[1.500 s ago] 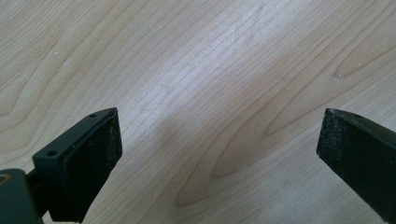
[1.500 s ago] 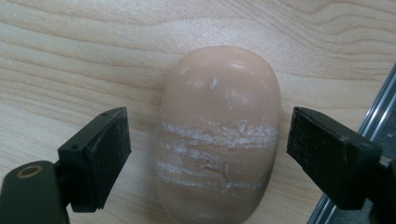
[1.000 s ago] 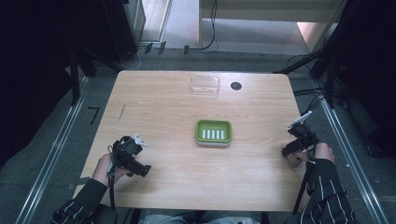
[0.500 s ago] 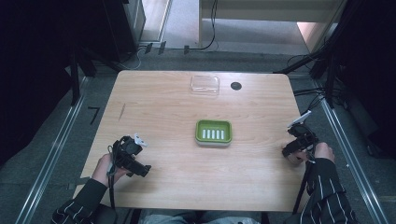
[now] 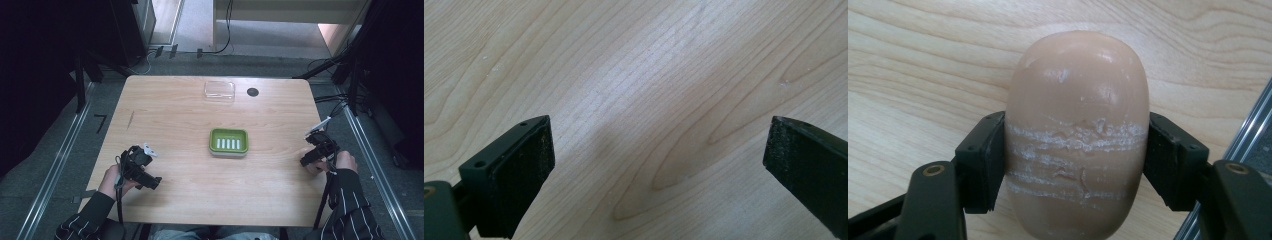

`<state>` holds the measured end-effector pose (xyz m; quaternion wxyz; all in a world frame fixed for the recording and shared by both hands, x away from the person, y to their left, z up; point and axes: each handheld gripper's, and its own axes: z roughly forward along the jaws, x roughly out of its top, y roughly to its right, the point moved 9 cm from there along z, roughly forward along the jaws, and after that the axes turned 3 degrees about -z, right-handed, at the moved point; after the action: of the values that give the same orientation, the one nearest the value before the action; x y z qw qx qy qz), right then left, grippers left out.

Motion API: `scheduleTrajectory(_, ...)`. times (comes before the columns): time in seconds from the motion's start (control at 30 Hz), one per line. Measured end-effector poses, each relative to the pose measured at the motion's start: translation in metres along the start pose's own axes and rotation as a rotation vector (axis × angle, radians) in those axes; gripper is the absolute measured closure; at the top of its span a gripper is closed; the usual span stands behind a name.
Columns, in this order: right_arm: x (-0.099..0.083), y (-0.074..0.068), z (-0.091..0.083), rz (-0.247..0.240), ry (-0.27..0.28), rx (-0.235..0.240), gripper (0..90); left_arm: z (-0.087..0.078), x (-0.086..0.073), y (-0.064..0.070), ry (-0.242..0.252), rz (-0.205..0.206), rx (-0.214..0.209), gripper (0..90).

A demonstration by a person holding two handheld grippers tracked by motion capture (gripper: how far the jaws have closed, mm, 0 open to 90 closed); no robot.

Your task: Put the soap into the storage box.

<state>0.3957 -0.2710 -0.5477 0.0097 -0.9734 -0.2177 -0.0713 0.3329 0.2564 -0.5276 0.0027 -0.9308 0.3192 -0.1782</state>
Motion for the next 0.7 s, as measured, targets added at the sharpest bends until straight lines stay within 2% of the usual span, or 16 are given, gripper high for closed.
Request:
scheduleTrajectory(0.13, 0.003, -0.004, -0.002, -0.022, 0.006, -0.003, 33.2, 0.0, 0.0, 0.0, -0.001, 0.001, 0.0, 0.5)
scheduleTrajectory(0.2, 0.005, -0.01, -0.005, -0.029, 0.015, 0.014, 33.2, 0.0, 0.0, 0.0, -0.001, 0.0, -0.002, 0.6)
scheduleTrajectory(0.43, 0.01, -0.019, -0.01, -0.077, 0.03, 0.022, 33.2, 0.0, 0.0, 0.0, -0.001, 0.001, 0.0, 0.5)
scheduleTrajectory(0.53, 0.012, -0.022, -0.012, -0.08, 0.034, 0.024, 33.2, 0.0, 0.0, 0.0, 0.0, 0.001, -0.001, 0.6)
scheduleTrajectory(0.7, 0.016, -0.031, -0.014, -0.12, 0.037, 0.033, 33.2, 0.0, 0.0, 0.0, 0.0, 0.001, 0.0, 0.6)
